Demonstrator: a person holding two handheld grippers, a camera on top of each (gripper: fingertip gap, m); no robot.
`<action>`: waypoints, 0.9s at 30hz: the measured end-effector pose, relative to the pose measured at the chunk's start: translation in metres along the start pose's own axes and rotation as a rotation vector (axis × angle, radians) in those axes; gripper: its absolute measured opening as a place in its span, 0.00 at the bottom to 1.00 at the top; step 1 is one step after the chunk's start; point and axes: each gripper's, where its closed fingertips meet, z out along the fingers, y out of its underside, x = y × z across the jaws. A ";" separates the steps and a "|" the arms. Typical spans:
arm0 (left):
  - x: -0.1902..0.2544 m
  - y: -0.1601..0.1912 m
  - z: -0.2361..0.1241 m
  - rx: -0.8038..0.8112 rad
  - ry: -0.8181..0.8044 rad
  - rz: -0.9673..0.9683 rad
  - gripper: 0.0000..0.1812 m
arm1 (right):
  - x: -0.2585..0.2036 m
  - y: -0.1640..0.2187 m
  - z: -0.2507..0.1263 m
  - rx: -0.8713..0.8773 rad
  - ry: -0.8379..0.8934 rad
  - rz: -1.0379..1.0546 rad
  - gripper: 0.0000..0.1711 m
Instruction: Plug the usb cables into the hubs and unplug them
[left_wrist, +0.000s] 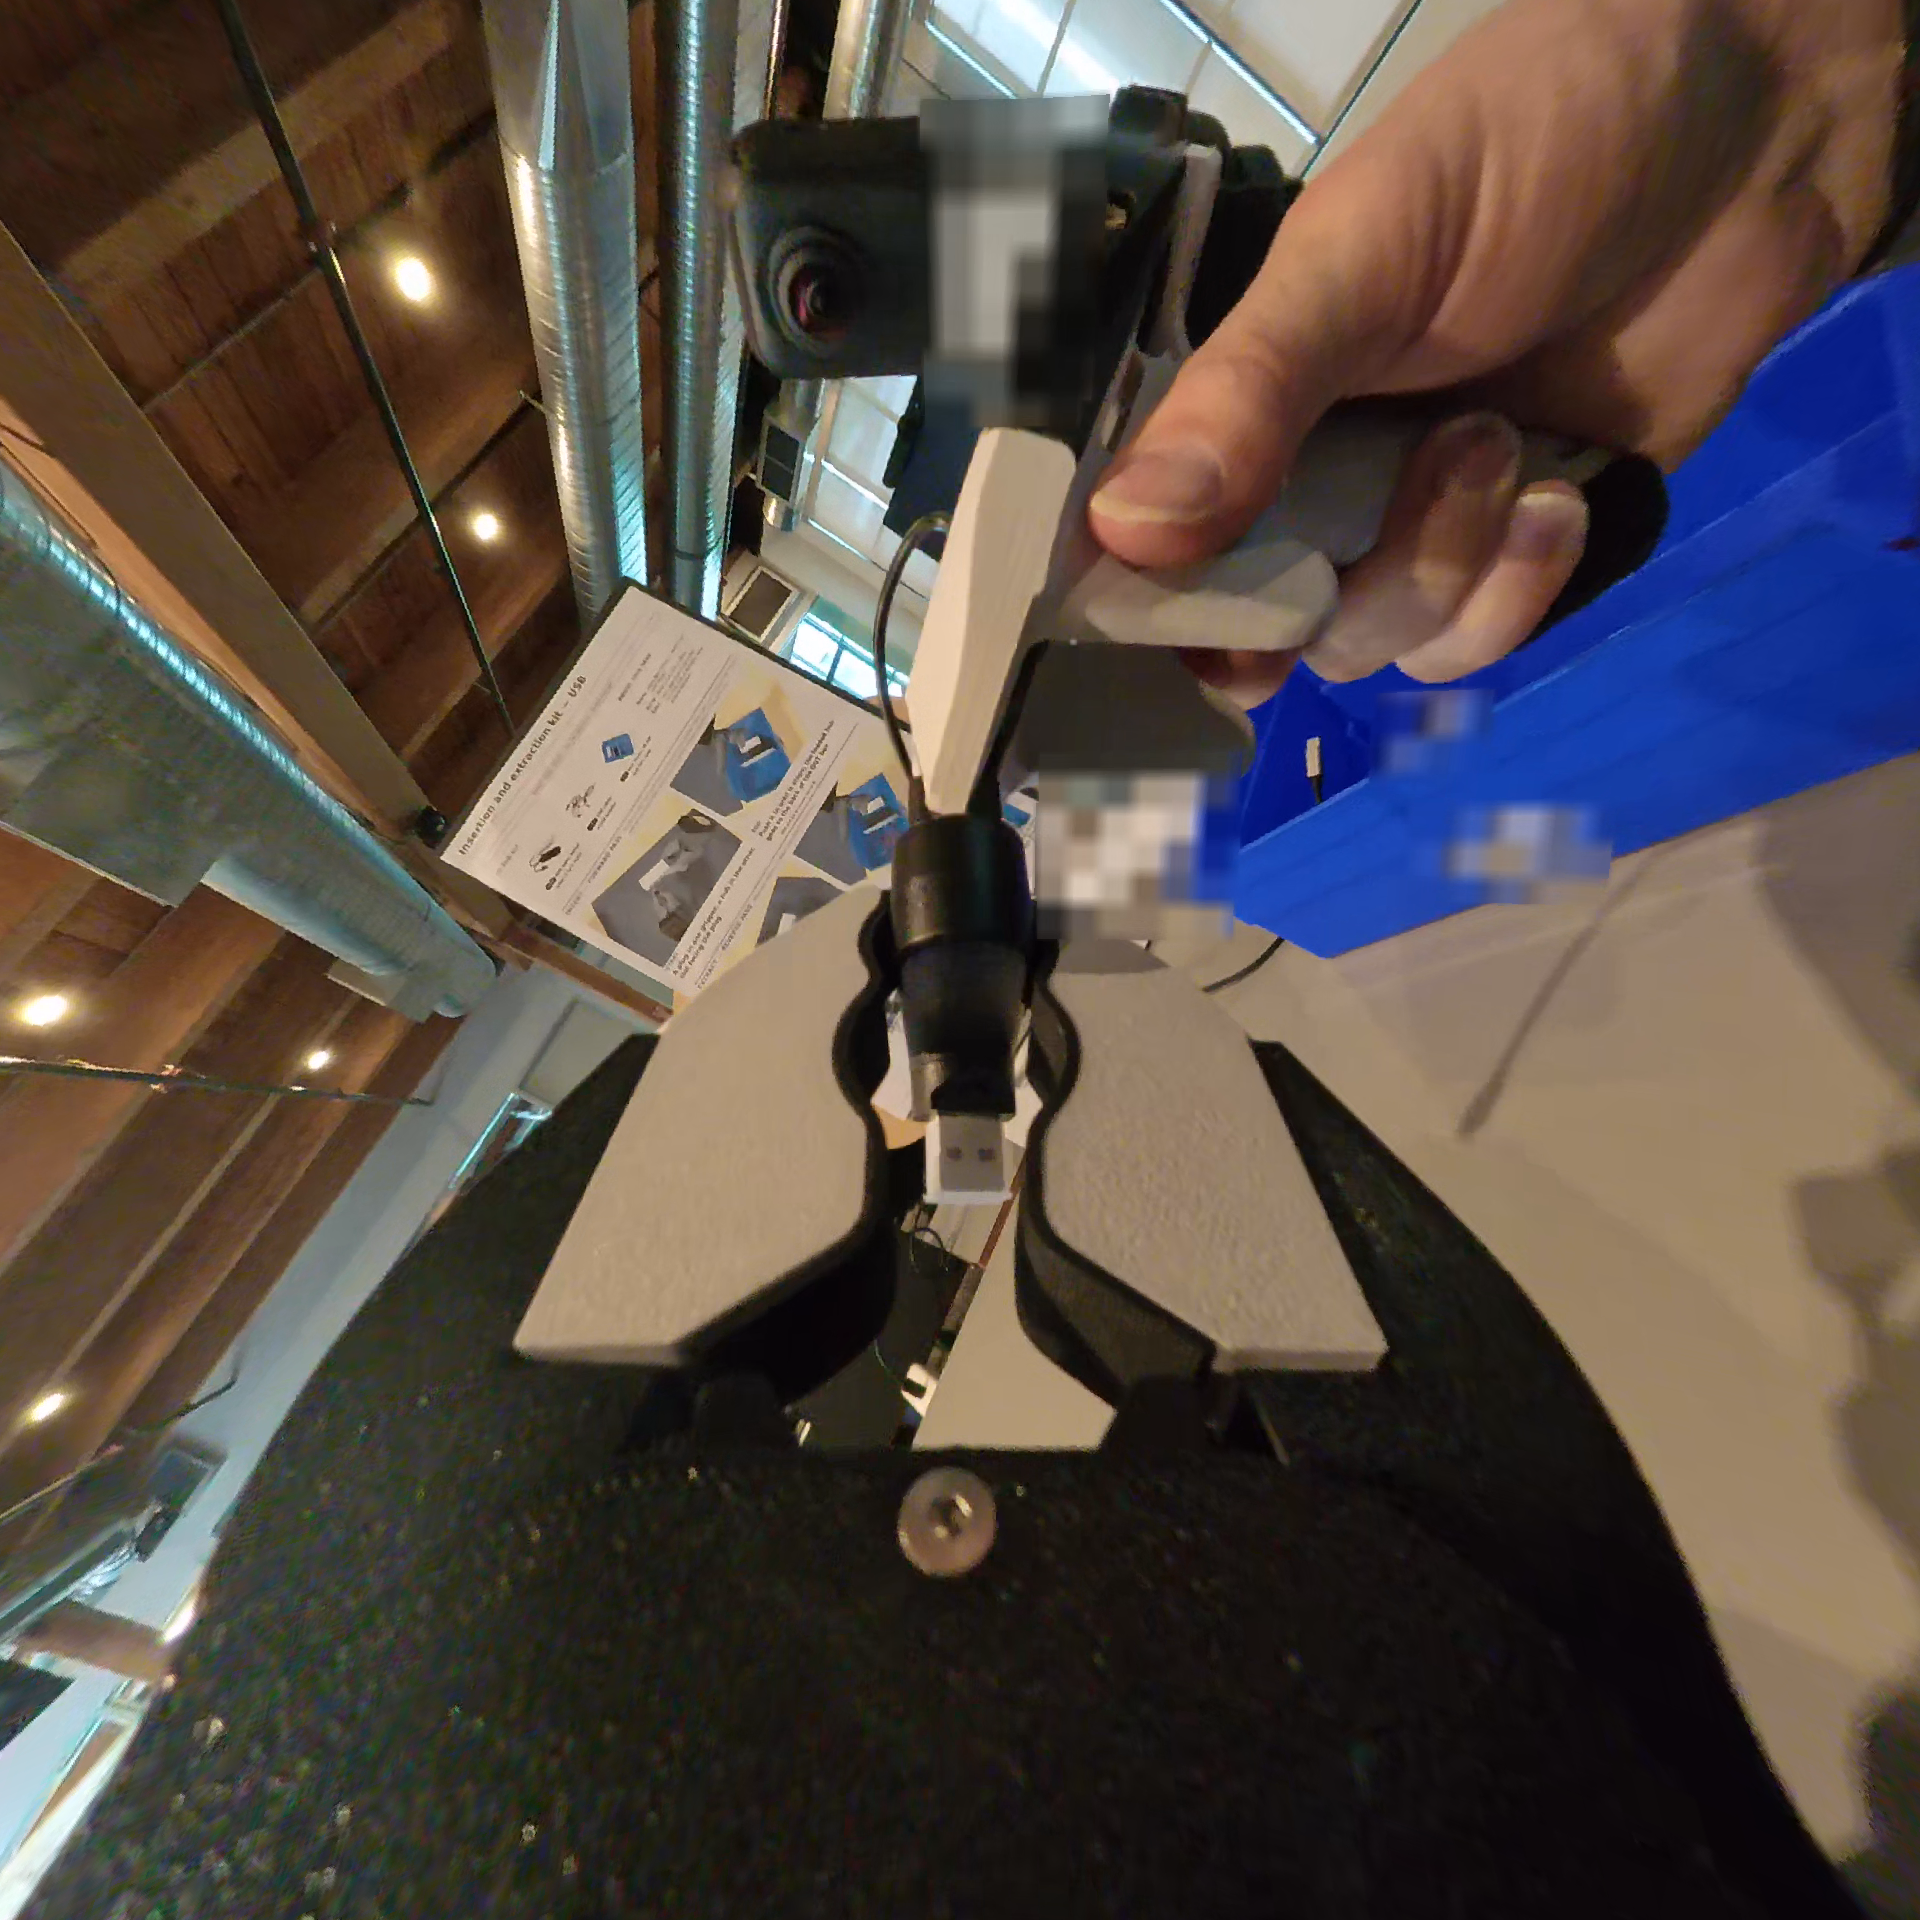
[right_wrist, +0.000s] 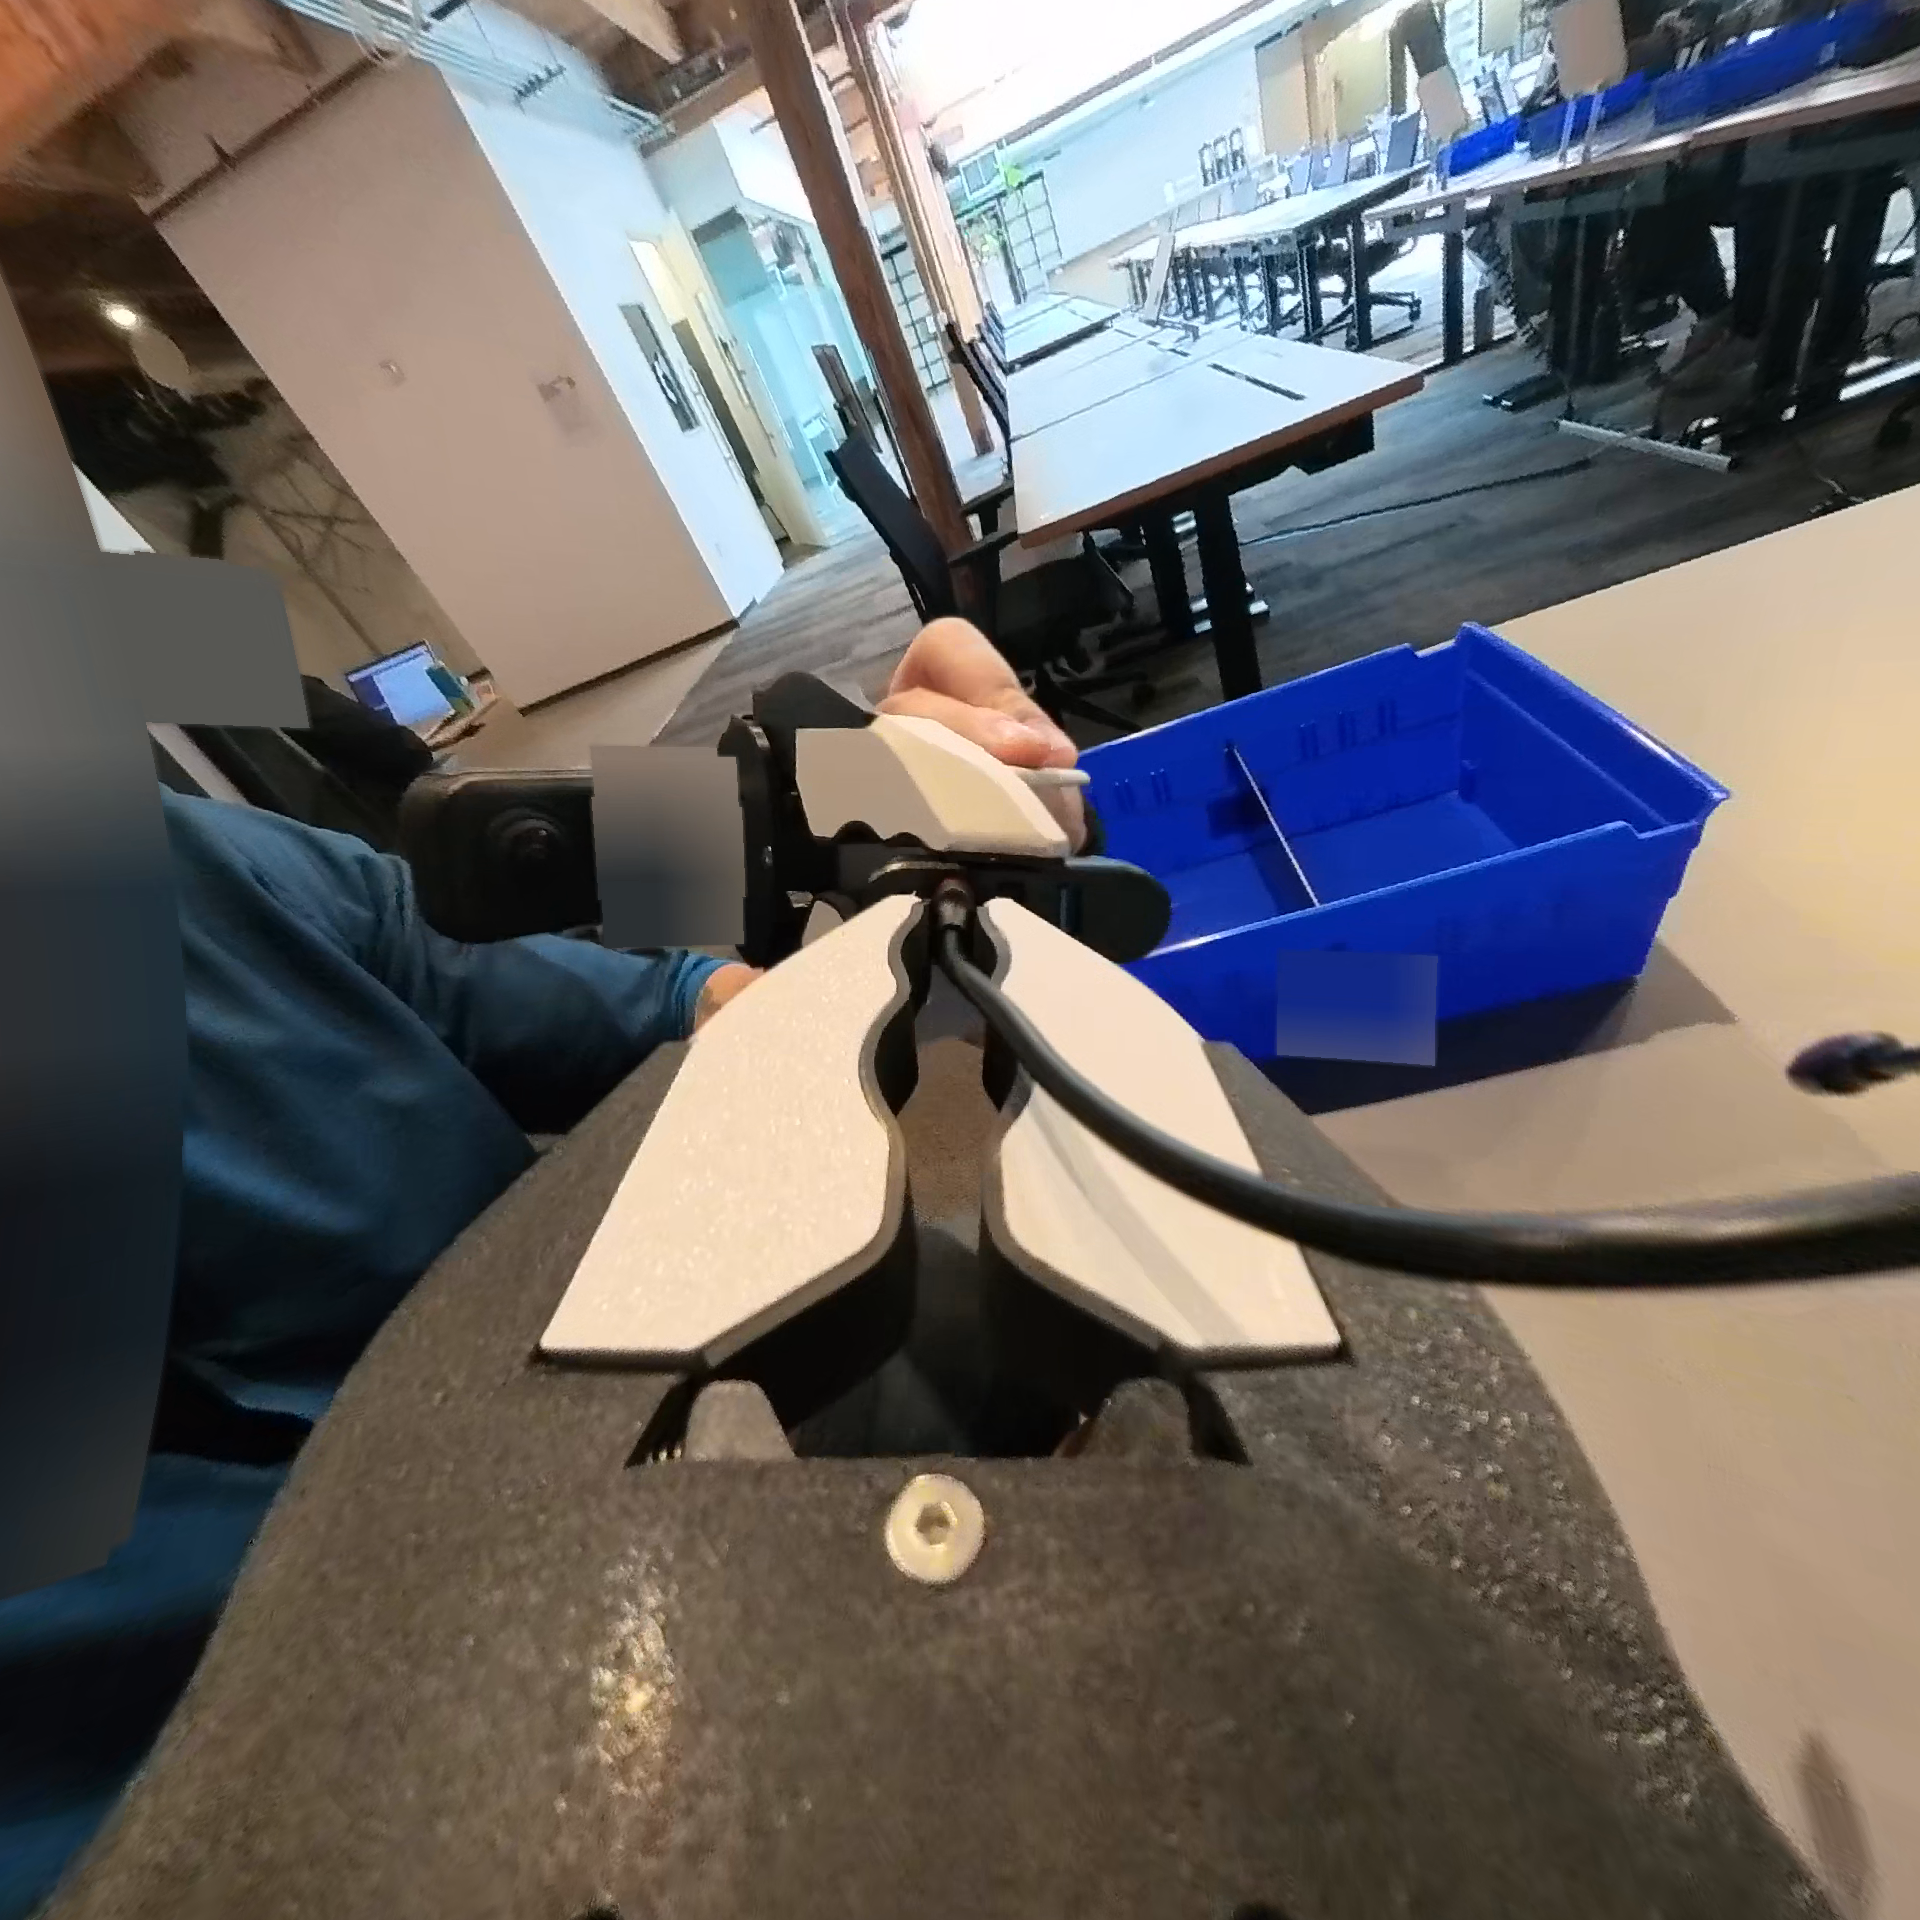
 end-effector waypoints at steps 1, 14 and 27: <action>0.000 0.001 0.000 0.009 -0.001 0.003 0.12 | 0.001 0.000 0.000 0.008 -0.007 0.006 0.04; -0.008 0.001 -0.009 0.180 -0.099 0.035 0.14 | 0.001 -0.007 -0.008 0.112 -0.125 0.125 0.03; 0.000 0.003 -0.005 0.130 0.001 -0.041 0.12 | 0.004 0.000 -0.005 0.114 -0.148 0.151 0.04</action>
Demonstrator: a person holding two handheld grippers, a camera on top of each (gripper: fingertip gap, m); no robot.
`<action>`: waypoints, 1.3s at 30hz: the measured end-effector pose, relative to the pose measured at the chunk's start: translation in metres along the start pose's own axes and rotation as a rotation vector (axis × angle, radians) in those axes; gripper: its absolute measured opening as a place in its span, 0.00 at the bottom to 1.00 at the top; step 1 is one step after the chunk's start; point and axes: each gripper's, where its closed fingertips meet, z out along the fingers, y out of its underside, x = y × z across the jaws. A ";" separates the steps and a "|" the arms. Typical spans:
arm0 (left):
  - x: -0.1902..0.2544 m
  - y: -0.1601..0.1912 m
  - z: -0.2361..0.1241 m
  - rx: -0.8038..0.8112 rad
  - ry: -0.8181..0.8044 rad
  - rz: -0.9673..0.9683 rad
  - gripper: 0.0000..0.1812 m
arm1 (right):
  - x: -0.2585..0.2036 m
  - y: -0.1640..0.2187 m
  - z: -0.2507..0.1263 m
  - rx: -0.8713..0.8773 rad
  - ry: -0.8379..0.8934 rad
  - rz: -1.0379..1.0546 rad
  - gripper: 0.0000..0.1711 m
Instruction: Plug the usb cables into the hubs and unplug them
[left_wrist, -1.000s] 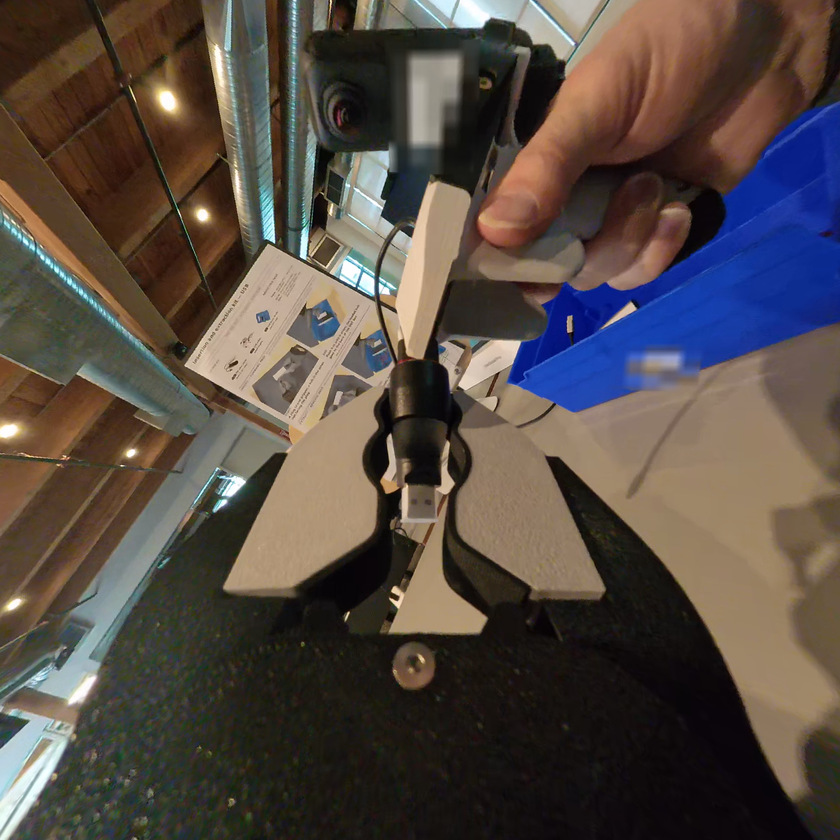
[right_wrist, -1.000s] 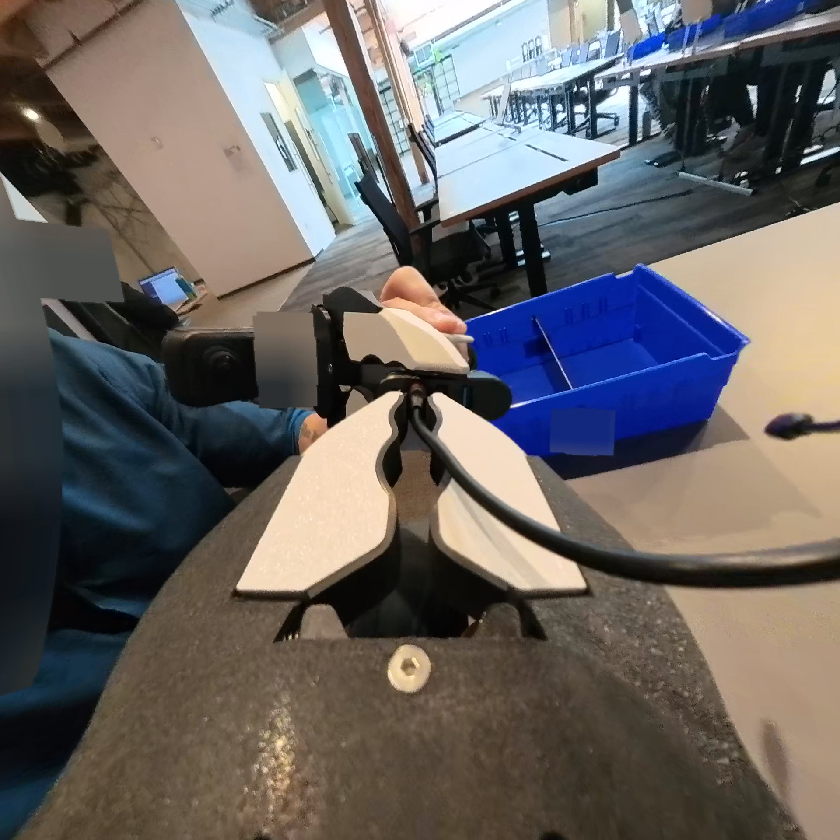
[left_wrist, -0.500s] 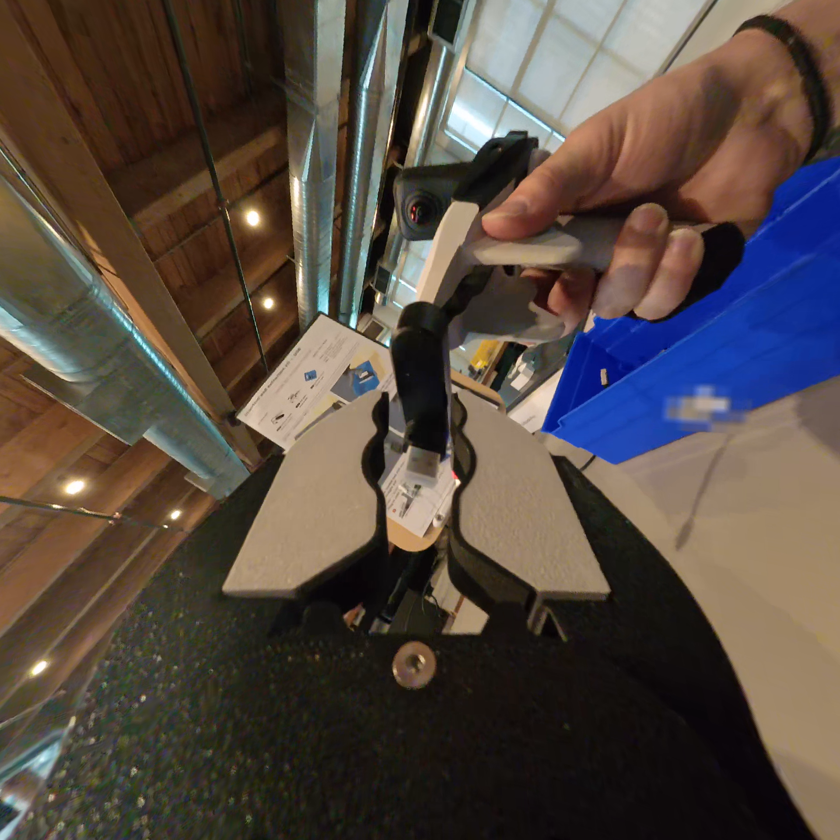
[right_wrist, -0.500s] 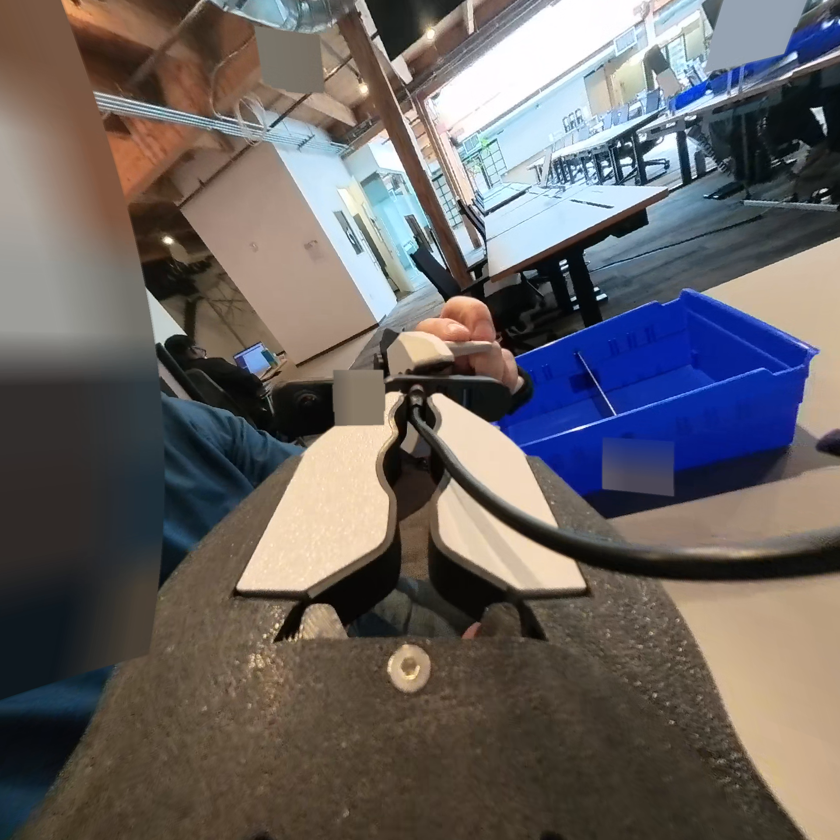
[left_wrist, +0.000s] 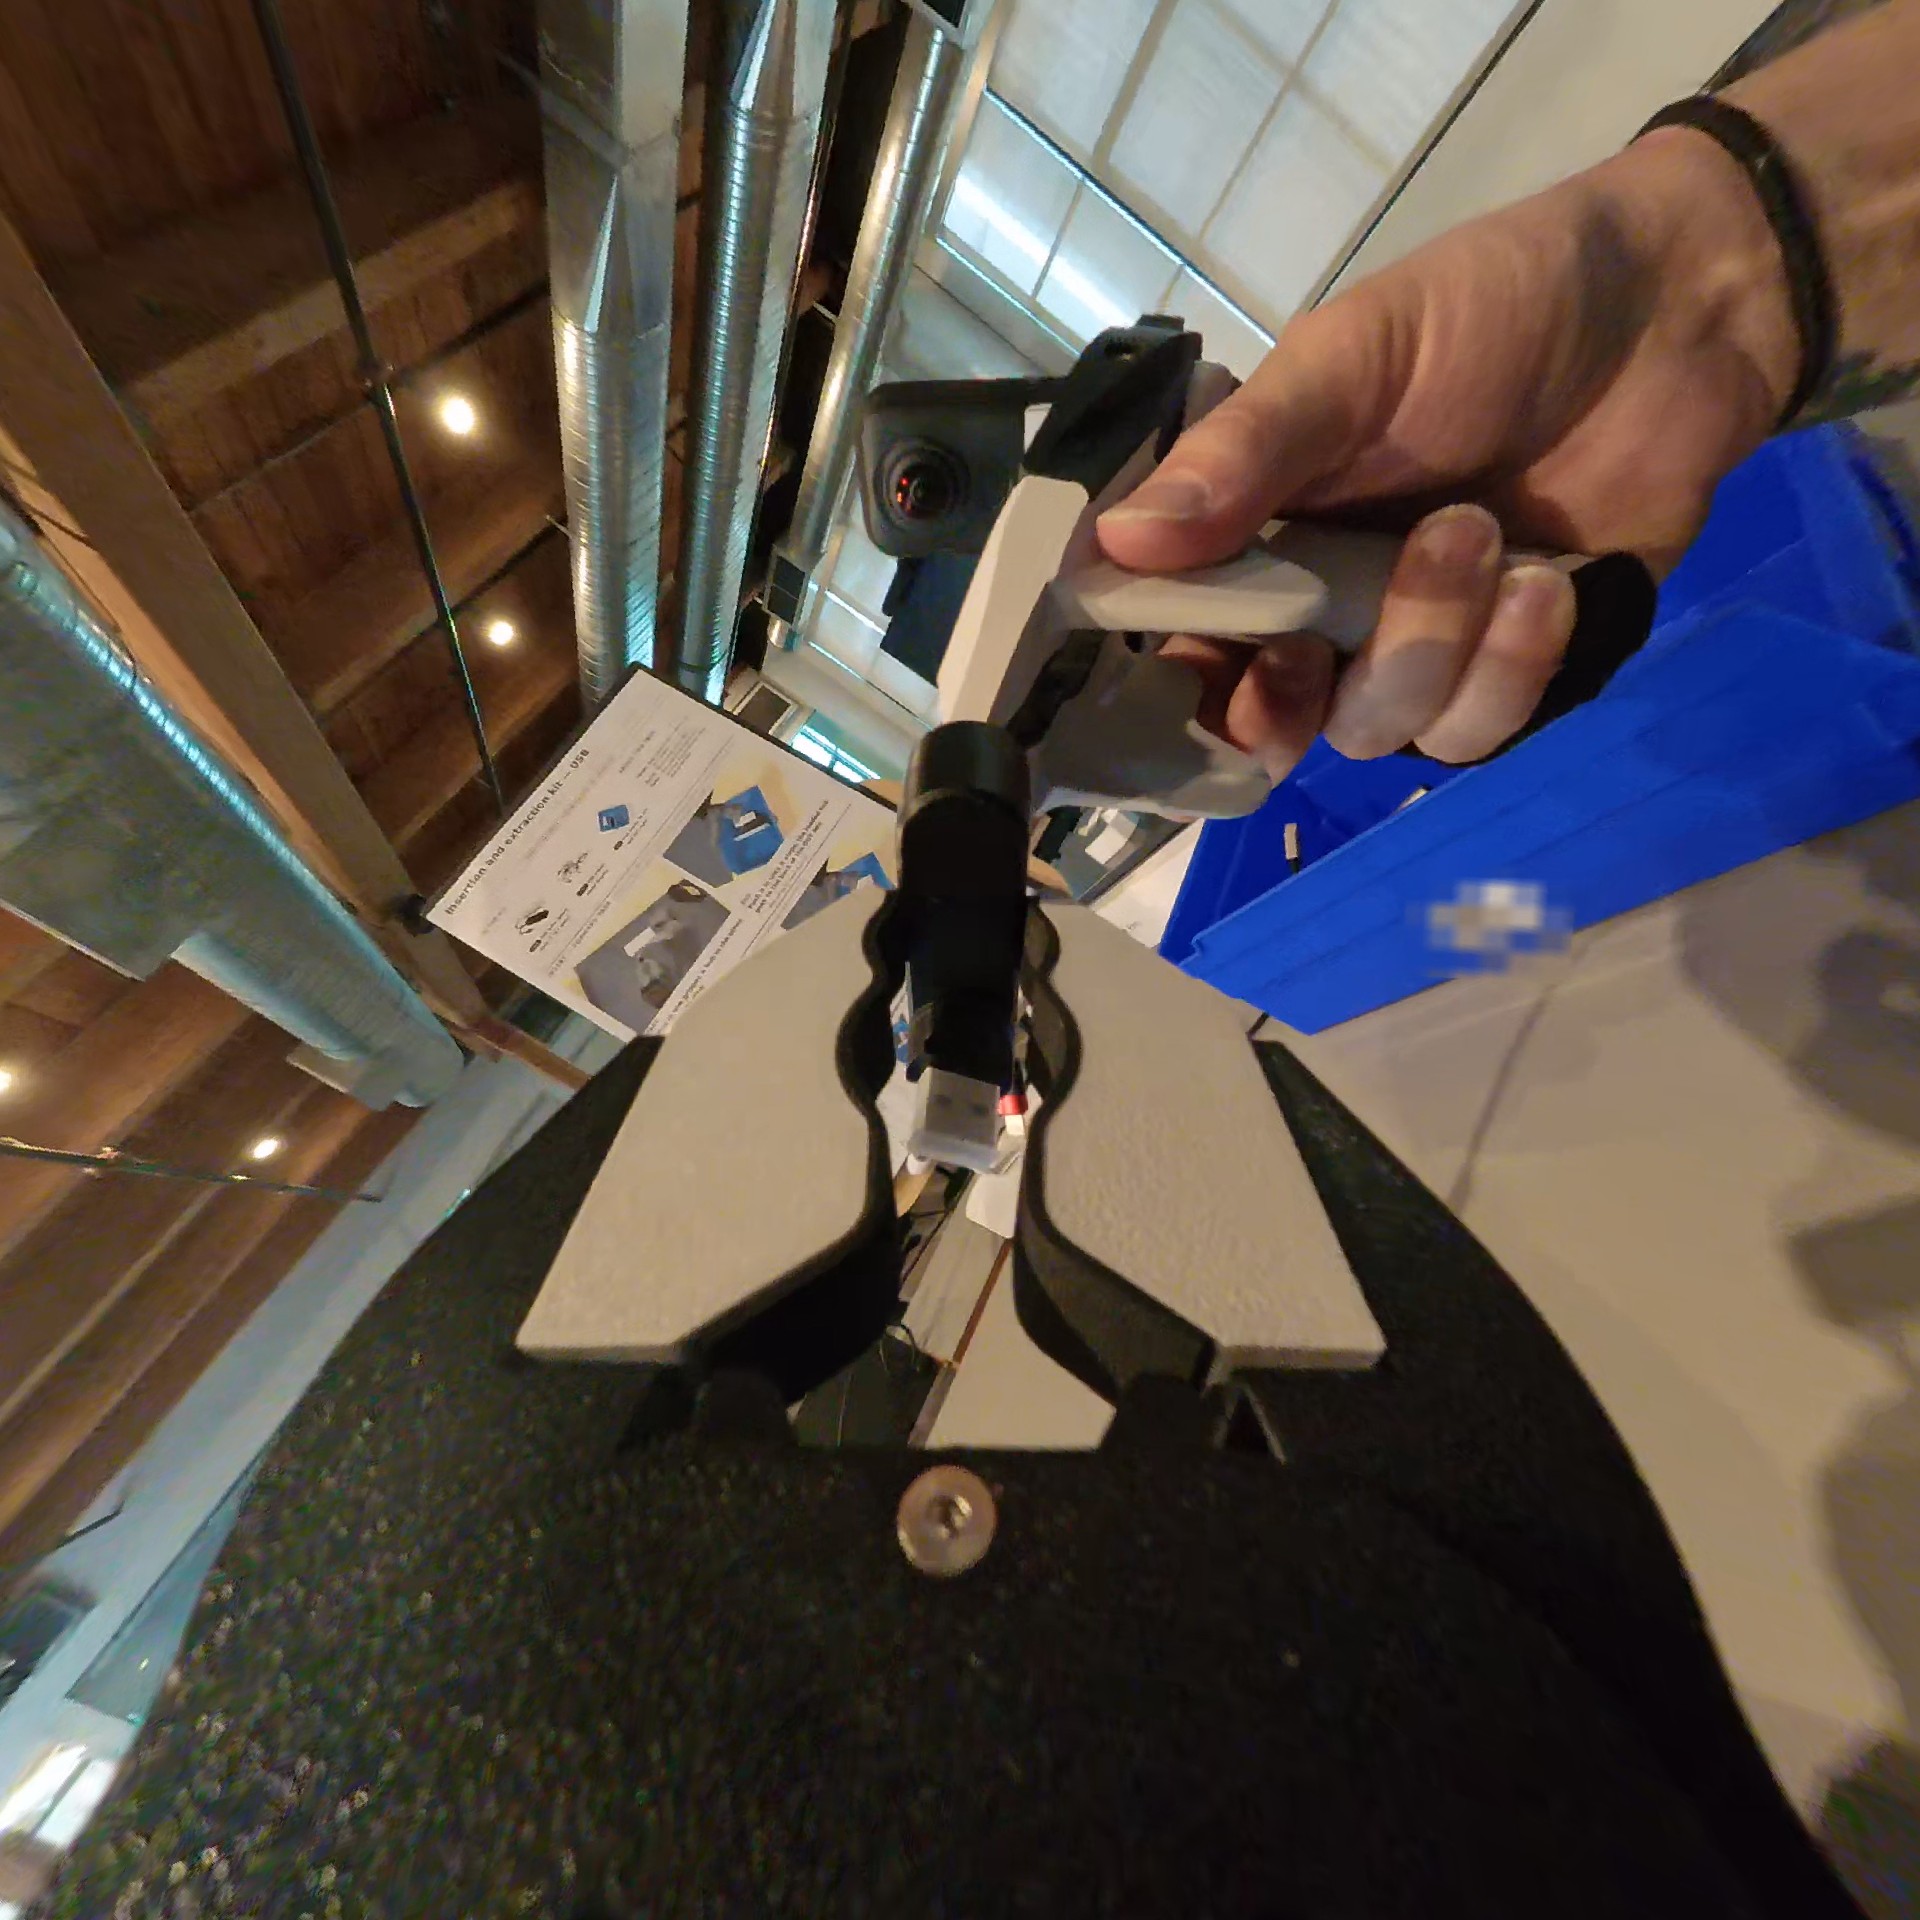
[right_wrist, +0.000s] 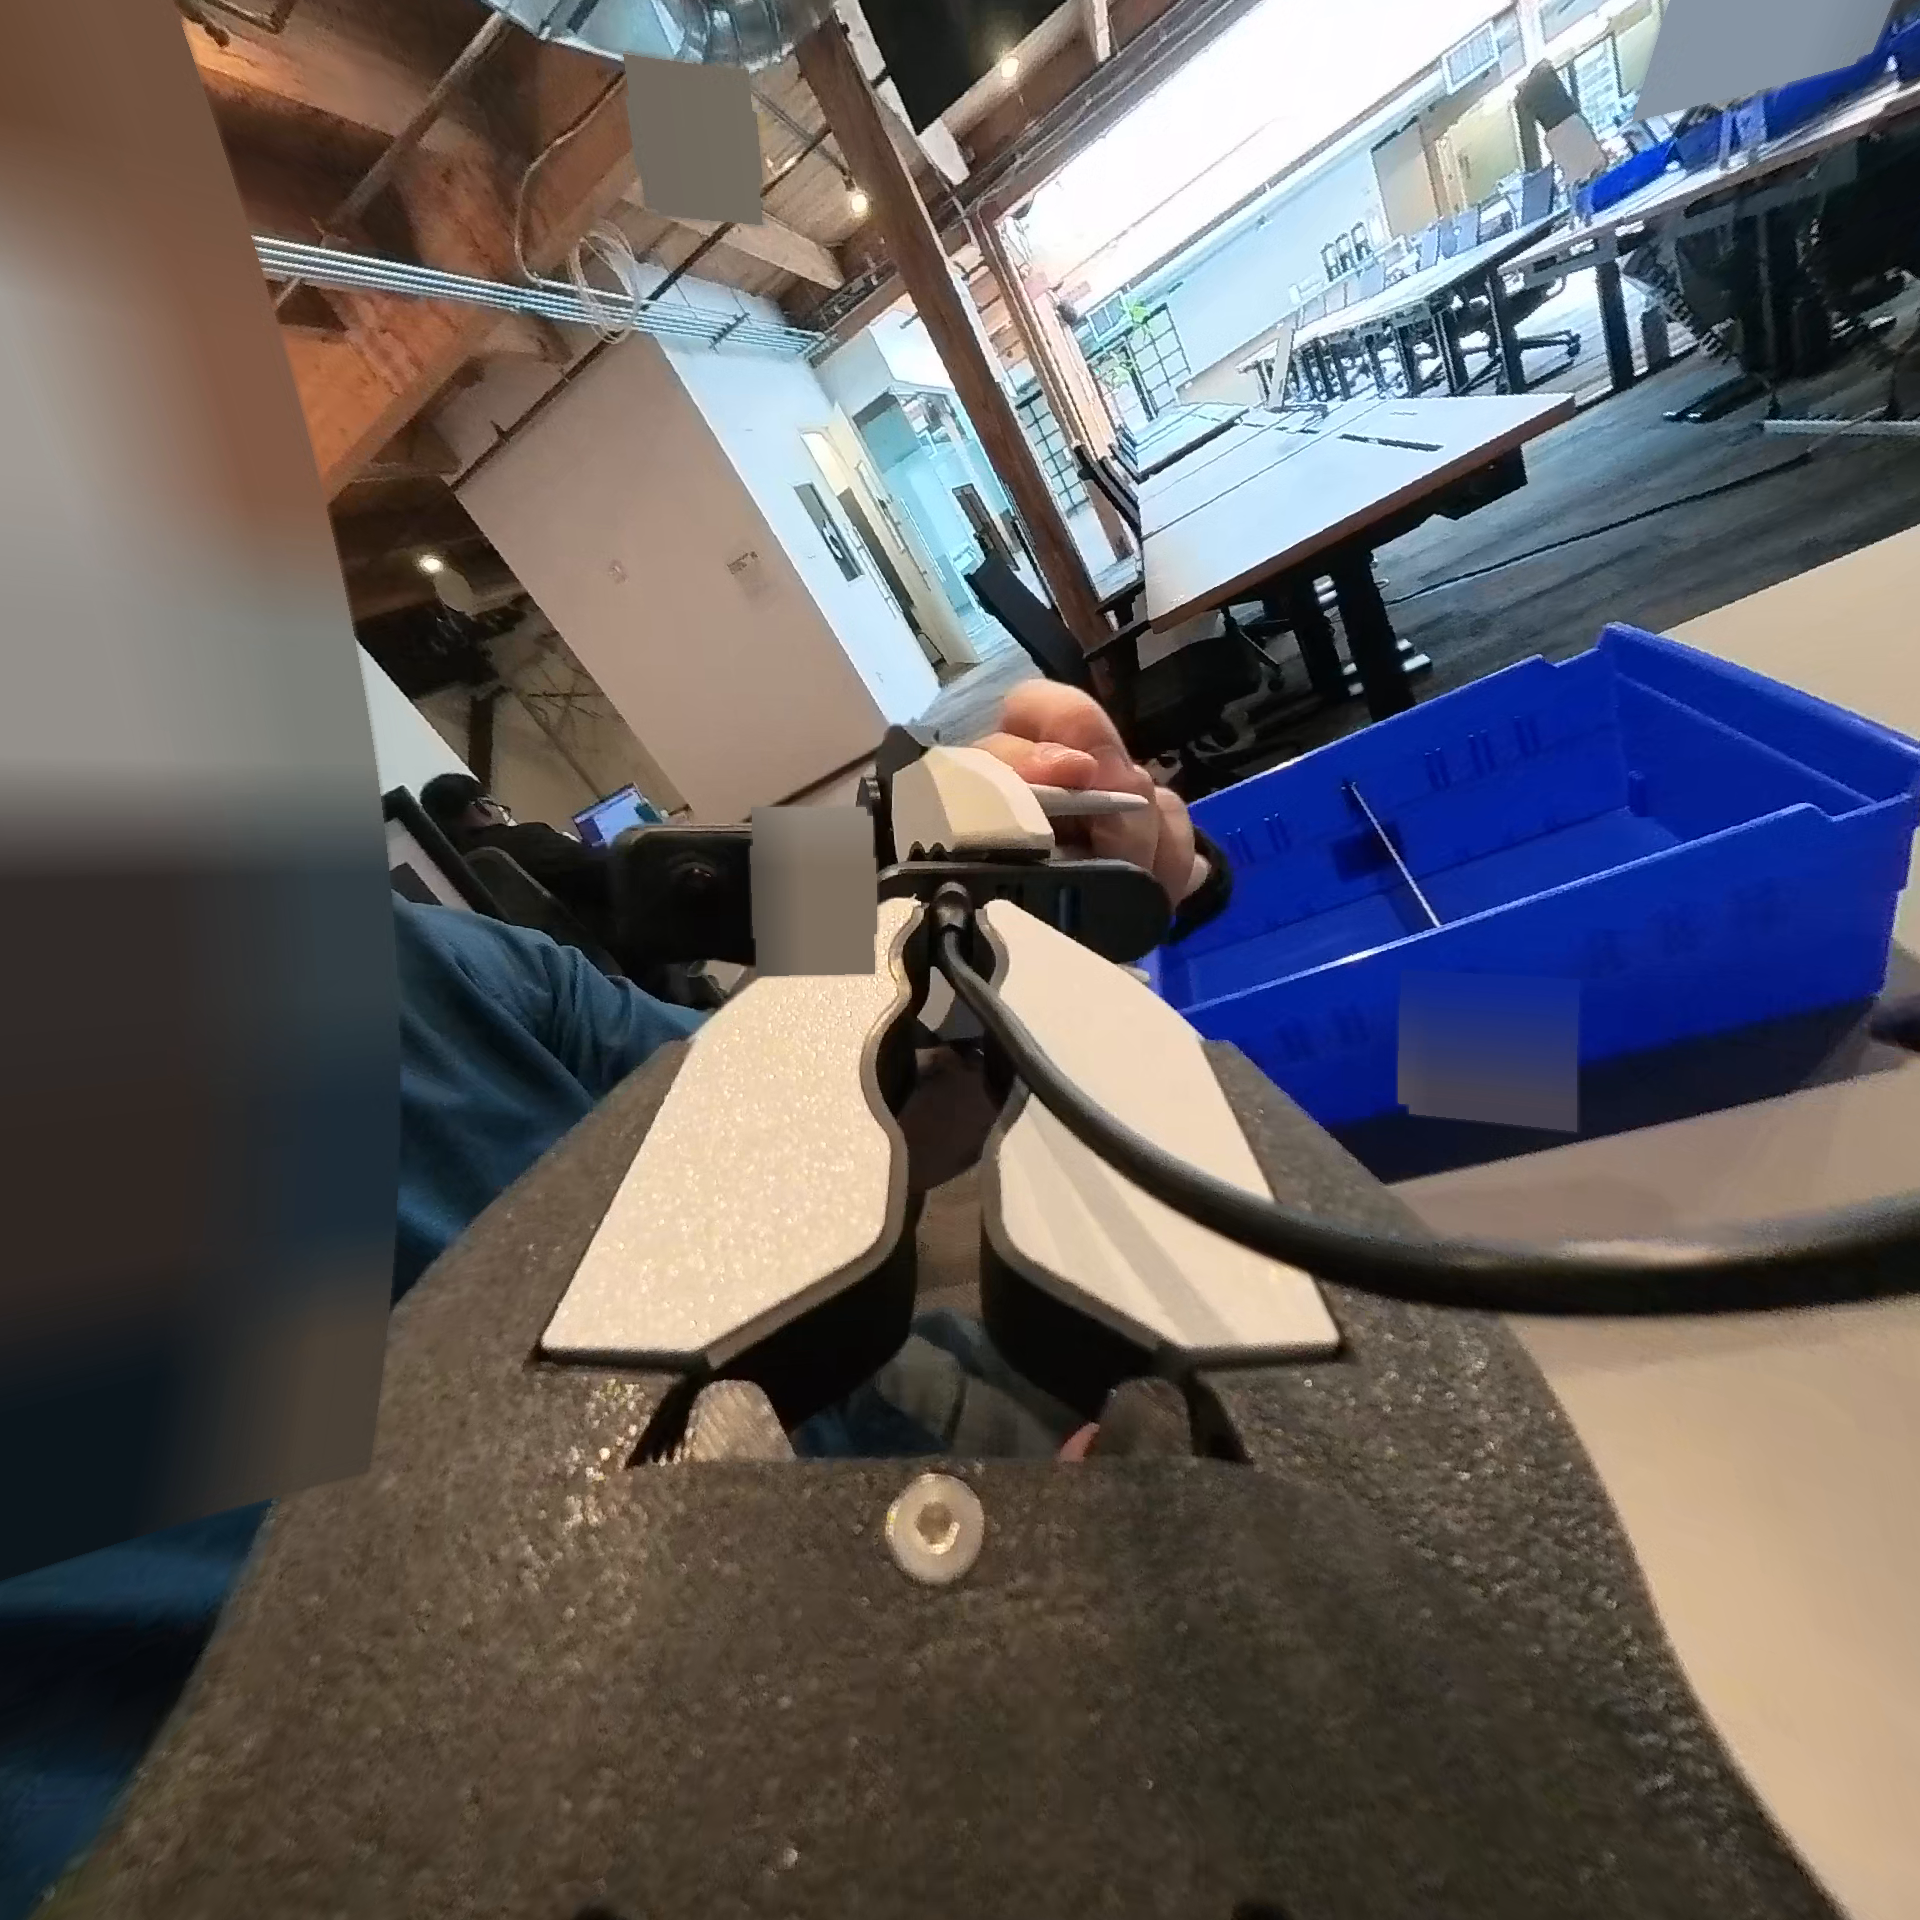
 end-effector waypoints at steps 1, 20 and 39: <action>0.000 0.000 0.000 0.002 -0.004 -0.005 0.12 | 0.000 -0.001 0.000 0.008 -0.009 0.002 0.04; -0.011 0.007 -0.001 -0.017 -0.057 -0.056 0.12 | 0.011 0.000 0.012 0.112 0.060 0.024 0.36; -0.010 0.016 0.004 -0.090 -0.091 -0.011 0.12 | 0.035 -0.004 -0.007 0.160 0.254 -0.133 0.29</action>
